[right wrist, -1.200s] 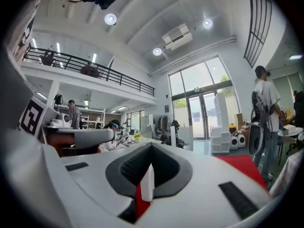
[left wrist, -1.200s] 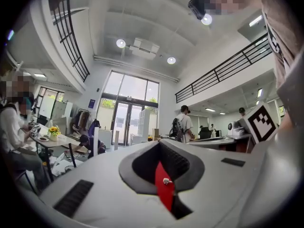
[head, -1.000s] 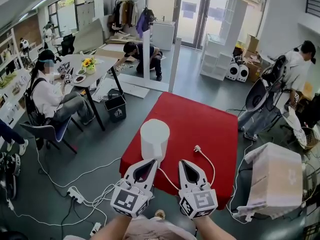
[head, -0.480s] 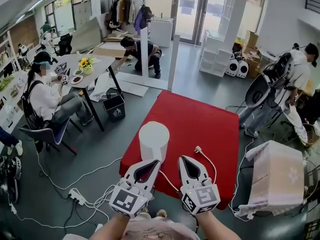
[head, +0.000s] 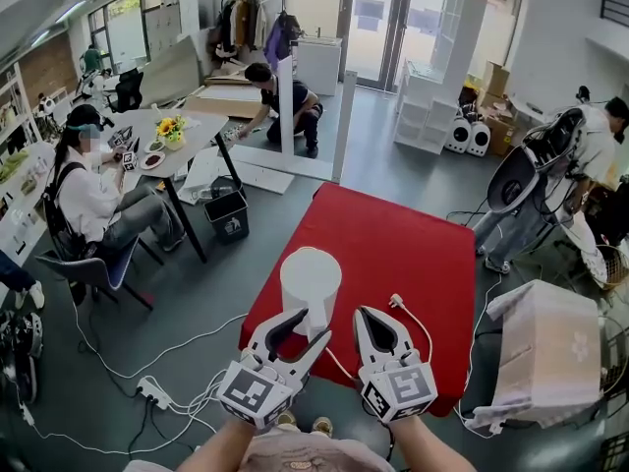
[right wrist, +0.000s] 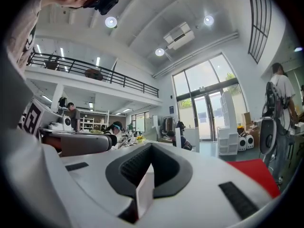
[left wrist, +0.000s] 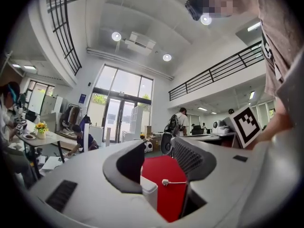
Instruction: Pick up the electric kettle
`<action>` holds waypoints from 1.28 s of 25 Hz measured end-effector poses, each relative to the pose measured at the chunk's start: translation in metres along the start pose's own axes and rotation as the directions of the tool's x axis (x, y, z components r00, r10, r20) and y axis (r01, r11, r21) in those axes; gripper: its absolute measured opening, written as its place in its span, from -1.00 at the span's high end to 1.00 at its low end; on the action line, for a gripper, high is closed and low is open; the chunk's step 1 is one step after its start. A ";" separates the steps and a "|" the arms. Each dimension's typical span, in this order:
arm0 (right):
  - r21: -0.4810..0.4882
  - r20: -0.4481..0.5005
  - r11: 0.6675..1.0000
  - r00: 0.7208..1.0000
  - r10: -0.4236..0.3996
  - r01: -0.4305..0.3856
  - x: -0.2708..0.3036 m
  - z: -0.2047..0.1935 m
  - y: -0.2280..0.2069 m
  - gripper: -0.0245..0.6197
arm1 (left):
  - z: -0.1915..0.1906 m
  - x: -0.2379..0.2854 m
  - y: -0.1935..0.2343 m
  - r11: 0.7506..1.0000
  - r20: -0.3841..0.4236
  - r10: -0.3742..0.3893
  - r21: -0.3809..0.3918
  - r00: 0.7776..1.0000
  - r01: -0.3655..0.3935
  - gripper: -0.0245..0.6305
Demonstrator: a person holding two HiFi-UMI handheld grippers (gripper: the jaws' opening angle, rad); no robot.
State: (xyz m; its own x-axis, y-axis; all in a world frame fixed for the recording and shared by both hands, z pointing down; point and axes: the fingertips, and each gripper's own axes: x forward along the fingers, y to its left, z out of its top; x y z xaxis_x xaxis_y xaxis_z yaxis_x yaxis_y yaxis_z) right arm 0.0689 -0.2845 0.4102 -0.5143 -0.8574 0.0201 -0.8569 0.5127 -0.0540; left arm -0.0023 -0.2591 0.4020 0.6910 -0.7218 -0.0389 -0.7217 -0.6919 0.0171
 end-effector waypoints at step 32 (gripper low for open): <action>0.011 -0.064 0.998 0.996 -0.055 0.056 0.015 -0.025 -0.036 0.89 | -0.127 0.016 0.015 0.990 -0.264 -0.141 -0.017 0.954 0.141 0.31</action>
State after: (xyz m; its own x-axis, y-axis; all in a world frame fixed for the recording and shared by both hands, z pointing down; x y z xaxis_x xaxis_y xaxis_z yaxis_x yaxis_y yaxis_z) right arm 0.0907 -0.3146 0.4369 -0.4675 -0.8796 0.0873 -0.8838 0.4635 -0.0633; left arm 0.0029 -0.2828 0.5284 0.7713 -0.5958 0.2238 -0.6161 -0.7872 0.0280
